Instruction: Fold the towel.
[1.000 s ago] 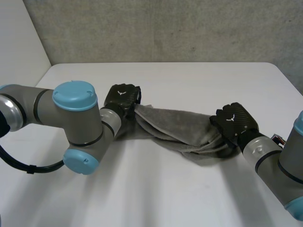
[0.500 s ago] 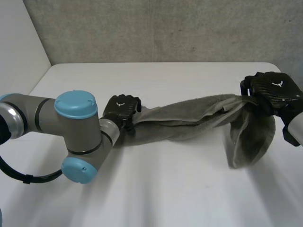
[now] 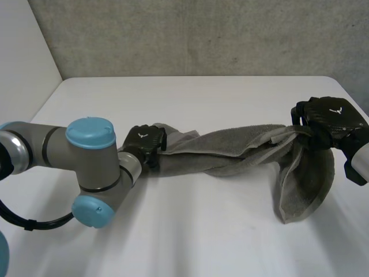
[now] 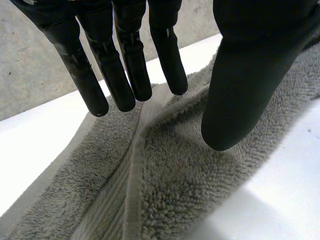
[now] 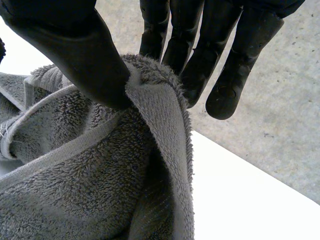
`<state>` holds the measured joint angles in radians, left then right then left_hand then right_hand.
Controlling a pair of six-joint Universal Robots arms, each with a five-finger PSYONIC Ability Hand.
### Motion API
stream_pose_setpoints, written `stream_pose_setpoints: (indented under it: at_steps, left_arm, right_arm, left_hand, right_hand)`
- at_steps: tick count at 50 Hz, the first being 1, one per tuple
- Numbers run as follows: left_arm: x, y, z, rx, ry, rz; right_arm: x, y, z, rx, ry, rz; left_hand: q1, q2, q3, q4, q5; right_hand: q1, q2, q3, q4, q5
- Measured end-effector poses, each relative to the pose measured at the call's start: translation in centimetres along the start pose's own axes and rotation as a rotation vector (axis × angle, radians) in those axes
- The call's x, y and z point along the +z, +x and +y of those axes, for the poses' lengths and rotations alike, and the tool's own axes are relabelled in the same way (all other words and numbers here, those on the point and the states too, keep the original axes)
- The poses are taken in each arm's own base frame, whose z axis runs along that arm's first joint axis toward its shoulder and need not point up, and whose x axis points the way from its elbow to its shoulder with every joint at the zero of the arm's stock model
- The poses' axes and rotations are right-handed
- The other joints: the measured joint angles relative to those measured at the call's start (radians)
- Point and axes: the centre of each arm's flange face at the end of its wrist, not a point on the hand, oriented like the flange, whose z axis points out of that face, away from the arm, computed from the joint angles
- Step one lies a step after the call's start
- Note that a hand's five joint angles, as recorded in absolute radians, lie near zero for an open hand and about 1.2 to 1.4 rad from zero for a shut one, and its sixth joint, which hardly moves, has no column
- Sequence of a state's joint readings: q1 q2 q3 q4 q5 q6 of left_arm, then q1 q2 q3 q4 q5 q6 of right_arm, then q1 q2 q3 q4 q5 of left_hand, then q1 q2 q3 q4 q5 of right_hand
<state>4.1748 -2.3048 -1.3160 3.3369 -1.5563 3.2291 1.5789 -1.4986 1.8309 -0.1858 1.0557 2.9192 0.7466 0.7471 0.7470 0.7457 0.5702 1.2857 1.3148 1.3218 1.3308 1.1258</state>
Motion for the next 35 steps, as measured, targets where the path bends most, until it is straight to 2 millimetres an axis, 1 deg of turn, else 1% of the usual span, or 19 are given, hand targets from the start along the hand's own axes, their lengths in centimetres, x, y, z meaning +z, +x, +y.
stream_pose_setpoints:
  at_steps: [7, 13, 15, 17, 19, 21, 26, 28, 30, 31, 32, 33, 35]
  left_arm:
    - [0.9, 0.1, 0.8, 0.008, -0.005, -0.004]
    - [1.4, 0.1, 0.8, 0.027, 0.008, -0.005]
    - [1.6, 0.1, 0.7, 0.038, 0.018, -0.006]
    - [1.7, 0.1, 0.7, 0.045, 0.026, -0.006]
    - [1.8, 0.1, 0.6, 0.049, 0.033, -0.006]
    - [1.8, 0.1, 0.6, 0.051, 0.040, -0.007]
    - [1.7, 0.1, 0.0, 0.050, 0.054, -0.008]
    - [1.5, -0.1, -0.7, 0.048, 0.069, -0.011]
    - [0.9, -0.4, -2.3, 0.046, 0.101, -0.018]
    - [0.6, -0.5, -2.8, 0.046, 0.111, -0.020]
    - [0.1, -0.8, -4.1, 0.045, 0.140, -0.028]
    - [-0.1, -1.0, -4.7, 0.044, 0.153, -0.032]
    - [-1.9, -1.9, -8.1, 0.042, 0.232, -0.056]
  right_arm:
    - [-0.1, -0.3, 0.2, 0.005, -0.007, -0.006]
    - [-0.2, -0.5, 0.3, 0.008, -0.012, -0.011]
    - [-0.3, -0.6, 0.4, 0.009, -0.014, -0.014]
    - [-0.3, -0.6, 0.4, 0.010, -0.015, -0.016]
    - [-0.3, -0.7, 0.4, 0.011, -0.016, -0.017]
    - [-0.4, -0.7, 0.5, 0.011, -0.017, -0.017]
    - [-0.4, -0.6, 0.2, 0.007, -0.008, -0.014]
    - [-0.4, -0.5, -0.2, 0.001, 0.005, -0.010]
    - [-0.5, -0.3, -1.2, -0.011, 0.033, -0.001]
    - [-0.5, -0.2, -1.5, -0.016, 0.043, 0.002]
    - [-0.7, -0.2, -2.2, -0.025, 0.065, 0.007]
    - [-0.8, -0.1, -2.6, -0.030, 0.077, 0.010]
    - [-1.3, 0.1, -4.6, -0.045, 0.138, 0.023]
  left_hand:
    - [0.002, 0.002, 0.001, 0.003, 0.001]
    - [0.028, 0.027, 0.022, 0.023, 0.022]
    - [0.110, 0.112, 0.112, 0.113, 0.111]
    - [0.281, 0.274, 0.273, 0.276, 0.275]
    - [0.369, 0.376, 0.375, 0.372, 0.369]
    - [0.401, 0.423, 0.421, 0.424, 0.412]
    - [0.423, 0.460, 0.458, 0.462, 0.441]
    - [0.427, 0.465, 0.463, 0.467, 0.445]
    - [0.428, 0.467, 0.466, 0.469, 0.449]
    - [0.428, 0.468, 0.466, 0.469, 0.450]
    - [0.429, 0.468, 0.467, 0.471, 0.450]
    - [0.432, 0.468, 0.467, 0.471, 0.450]
    - [0.432, 0.469, 0.468, 0.471, 0.450]
  right_hand:
    - [0.000, 0.000, 0.001, 0.000, 0.000]
    - [0.000, 0.000, 0.002, 0.000, 0.000]
    - [0.000, 0.000, 0.002, 0.000, 0.000]
    - [0.000, 0.000, 0.002, 0.000, 0.000]
    - [0.000, 0.000, 0.002, 0.000, 0.000]
    - [0.000, 0.000, 0.002, 0.000, 0.000]
    - [0.000, 0.000, 0.002, 0.000, 0.000]
    - [0.000, 0.000, 0.002, 0.000, 0.000]
    - [0.000, 0.000, 0.002, 0.000, 0.000]
    - [0.000, 0.000, 0.002, 0.000, 0.000]
    - [0.000, 0.000, 0.002, 0.000, 0.000]
    - [0.000, 0.000, 0.002, 0.000, 0.000]
    - [0.000, 0.000, 0.002, 0.000, 0.000]
